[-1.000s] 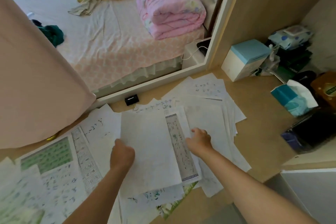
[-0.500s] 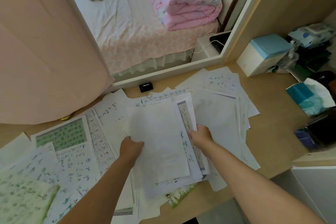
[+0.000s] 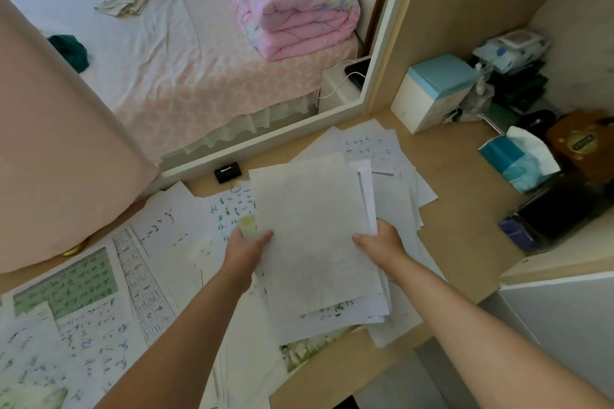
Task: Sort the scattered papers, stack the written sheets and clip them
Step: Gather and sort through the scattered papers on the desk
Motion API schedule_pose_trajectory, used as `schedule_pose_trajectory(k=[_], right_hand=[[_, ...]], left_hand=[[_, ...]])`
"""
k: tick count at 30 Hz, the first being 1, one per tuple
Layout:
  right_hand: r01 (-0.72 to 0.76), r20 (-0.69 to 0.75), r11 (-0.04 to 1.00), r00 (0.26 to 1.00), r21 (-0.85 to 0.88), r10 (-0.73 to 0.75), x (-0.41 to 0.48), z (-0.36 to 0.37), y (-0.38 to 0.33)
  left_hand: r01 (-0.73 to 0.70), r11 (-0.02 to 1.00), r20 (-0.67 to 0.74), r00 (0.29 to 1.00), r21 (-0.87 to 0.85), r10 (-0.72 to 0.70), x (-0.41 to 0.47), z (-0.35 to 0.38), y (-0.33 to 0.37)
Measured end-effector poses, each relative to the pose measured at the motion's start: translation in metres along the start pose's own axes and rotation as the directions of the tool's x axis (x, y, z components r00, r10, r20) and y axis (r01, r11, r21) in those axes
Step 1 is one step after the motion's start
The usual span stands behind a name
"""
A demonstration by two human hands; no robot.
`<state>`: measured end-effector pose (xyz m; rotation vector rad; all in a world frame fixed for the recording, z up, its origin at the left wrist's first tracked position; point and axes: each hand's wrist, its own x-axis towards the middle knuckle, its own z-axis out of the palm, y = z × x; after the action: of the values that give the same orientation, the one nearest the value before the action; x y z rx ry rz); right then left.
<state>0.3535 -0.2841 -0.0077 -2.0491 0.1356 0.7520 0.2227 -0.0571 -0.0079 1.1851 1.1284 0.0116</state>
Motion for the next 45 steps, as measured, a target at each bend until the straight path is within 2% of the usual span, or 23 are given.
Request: schedule_pose_trajectory(k=[2,5,7,9,10,11,12,14,16,18,21,24,26,28,29,30,33,35,36,38,40,43,45], right_hand=[[-0.043,-0.149,0.993,0.988,-0.109,0.027,0.015,-0.021,0.011],[-0.175,-0.335,0.916,0.941,-0.362,0.048,0.035,-0.048,0.028],[-0.273,-0.368,0.843,0.925,-0.464,0.097,0.043,-0.055,0.037],[-0.321,-0.34,0.802,0.927,-0.503,0.158,0.044,-0.055,0.042],[-0.328,-0.337,0.799,0.926,-0.504,0.168,0.045,-0.052,0.044],[-0.333,-0.349,0.804,0.922,-0.492,0.168,0.044,-0.049,0.043],[-0.332,-0.363,0.817,0.917,-0.472,0.163,0.046,-0.047,0.045],[-0.32,-0.38,0.831,0.914,-0.456,0.144,0.047,-0.042,0.043],[-0.298,-0.385,0.847,0.915,-0.44,0.122,0.048,-0.038,0.042],[-0.31,-0.406,0.863,0.903,-0.399,0.137,0.049,-0.035,0.039],[-0.323,-0.398,0.873,0.902,-0.366,0.166,0.046,-0.03,0.033],[-0.286,-0.29,0.905,0.937,-0.314,0.195,0.042,-0.028,0.033],[-0.216,-0.25,0.949,0.955,-0.232,0.156,0.038,-0.035,0.031],[-0.086,-0.209,0.987,0.976,-0.138,0.055,0.033,-0.046,0.026],[-0.024,-0.177,0.998,0.984,-0.066,0.012,0.029,-0.053,0.023],[0.007,-0.14,0.999,0.99,0.031,-0.003,0.027,-0.058,0.02],[-0.06,-0.015,0.952,0.998,0.3,0.067,0.027,-0.069,0.014],[-0.124,0.043,0.91,0.992,0.396,0.117,0.031,-0.068,0.015],[-0.127,0.047,0.913,0.992,0.388,0.118,0.032,-0.066,0.015],[-0.102,0.045,0.96,0.995,0.26,0.094,0.034,-0.059,0.018],[-0.103,0.082,0.985,0.992,0.141,0.092,0.032,-0.048,0.02],[-0.142,0.07,0.988,0.988,0.06,0.138,0.029,-0.03,0.02],[-0.133,0.018,0.991,0.991,-0.015,0.133,0.027,-0.02,0.017]], left_hand=[[0.016,0.99,-0.127,0.992,0.142,0.003,0.004,0.012,0.003],[-0.064,0.883,-0.293,0.93,0.465,0.222,0.001,0.024,0.007],[-0.112,0.753,-0.299,0.872,0.649,0.388,0.001,0.03,0.008],[-0.16,0.587,-0.206,0.837,0.794,0.507,0.004,0.034,0.008],[-0.211,0.545,-0.123,0.85,0.811,0.513,0.005,0.038,0.007],[-0.264,0.55,-0.037,0.879,0.793,0.475,0.006,0.045,0.006],[-0.292,0.59,0.039,0.914,0.752,0.403,0.007,0.054,0.005],[-0.252,0.666,0.134,0.965,0.702,0.224,0.007,0.071,0.0],[-0.179,0.648,0.133,0.984,0.74,0.119,0.007,0.087,-0.002],[-0.118,0.635,0.079,0.993,0.763,0.09,0.007,0.098,-0.003],[-0.047,0.733,0.033,0.999,0.679,0.033,0.015,0.105,-0.009],[-0.011,0.804,0.045,0.999,0.595,-0.019,0.018,0.105,-0.012],[-0.054,0.75,0.049,0.998,0.66,0.028,0.018,0.102,-0.013],[-0.093,0.554,0.008,0.988,0.827,0.154,0.018,0.094,-0.011],[-0.09,0.48,-0.01,0.979,0.873,0.202,0.02,0.088,-0.012],[-0.075,0.452,-0.027,0.976,0.889,0.214,0.022,0.081,-0.013],[-0.031,0.473,-0.049,0.986,0.881,0.158,0.025,0.063,-0.017],[-0.027,0.516,-0.056,0.988,0.856,0.144,0.027,0.055,-0.02],[-0.033,0.553,-0.055,0.988,0.832,0.141,0.029,0.053,-0.021],[-0.051,0.646,-0.039,0.991,0.761,0.124,0.032,0.048,-0.021],[-0.056,0.671,-0.031,0.993,0.739,0.116,0.033,0.044,-0.019],[-0.019,0.533,-0.08,0.983,0.846,0.163,0.032,0.036,-0.016],[-0.008,0.506,-0.106,0.975,0.863,0.197,0.032,0.03,-0.014]])
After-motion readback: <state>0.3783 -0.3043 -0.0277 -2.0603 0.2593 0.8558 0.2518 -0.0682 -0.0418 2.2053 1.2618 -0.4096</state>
